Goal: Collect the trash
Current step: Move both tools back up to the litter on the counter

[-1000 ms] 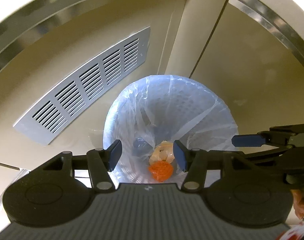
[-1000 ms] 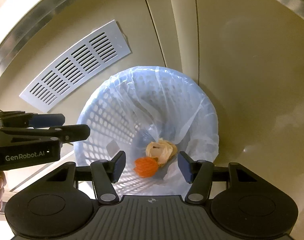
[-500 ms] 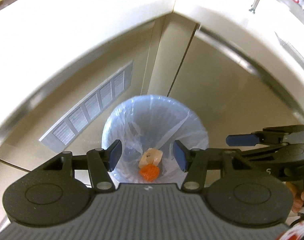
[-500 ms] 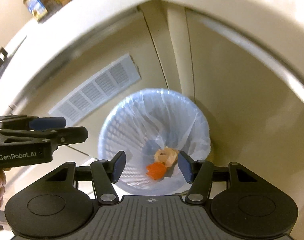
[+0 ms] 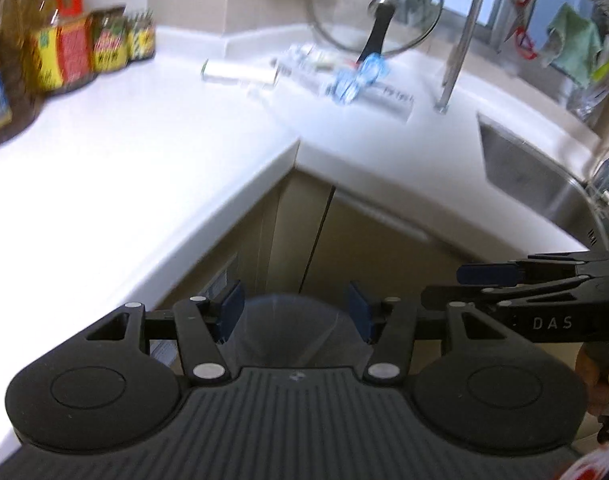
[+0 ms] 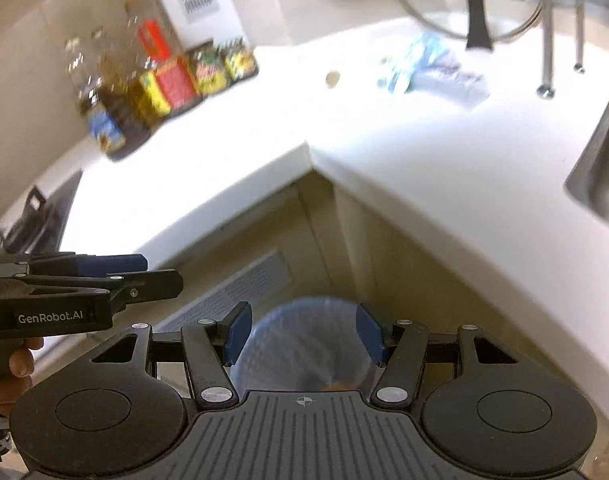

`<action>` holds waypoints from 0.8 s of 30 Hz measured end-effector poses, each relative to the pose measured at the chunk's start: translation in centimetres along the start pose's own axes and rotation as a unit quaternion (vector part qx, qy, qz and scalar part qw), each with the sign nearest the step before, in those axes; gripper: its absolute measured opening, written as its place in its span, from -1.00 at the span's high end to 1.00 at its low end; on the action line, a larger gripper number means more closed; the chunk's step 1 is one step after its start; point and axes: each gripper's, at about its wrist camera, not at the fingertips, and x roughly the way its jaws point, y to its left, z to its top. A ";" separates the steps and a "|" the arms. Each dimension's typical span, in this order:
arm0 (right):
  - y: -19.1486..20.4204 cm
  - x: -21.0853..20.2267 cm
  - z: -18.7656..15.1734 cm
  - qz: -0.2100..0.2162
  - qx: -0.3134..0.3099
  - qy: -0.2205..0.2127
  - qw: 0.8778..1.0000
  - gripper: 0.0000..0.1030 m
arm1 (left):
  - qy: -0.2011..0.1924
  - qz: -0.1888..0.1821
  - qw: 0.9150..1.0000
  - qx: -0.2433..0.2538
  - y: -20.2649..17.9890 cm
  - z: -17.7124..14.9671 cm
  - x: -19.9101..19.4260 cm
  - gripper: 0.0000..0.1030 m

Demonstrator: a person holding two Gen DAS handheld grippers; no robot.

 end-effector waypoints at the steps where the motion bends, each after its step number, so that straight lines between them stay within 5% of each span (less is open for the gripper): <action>1: 0.0 -0.5 0.3 -0.002 0.004 -0.008 1.000 -0.13 | -0.006 -0.003 1.000 0.004 0.0 0.4 -0.1 -0.02; 13: -3.2 -2.6 4.9 -0.042 0.016 -0.079 0.996 -0.14 | -0.050 -0.012 0.998 0.044 -1.4 5.6 1.1 -0.01; 17: -5.7 -2.3 7.4 -0.051 0.007 -0.097 0.994 -0.39 | -0.060 -0.006 0.997 0.042 -2.3 7.5 2.7 -0.01; 24: -11.1 -0.2 12.0 -0.058 -0.021 -0.102 0.993 -0.43 | -0.065 0.008 0.997 0.036 -4.8 11.2 7.0 -0.01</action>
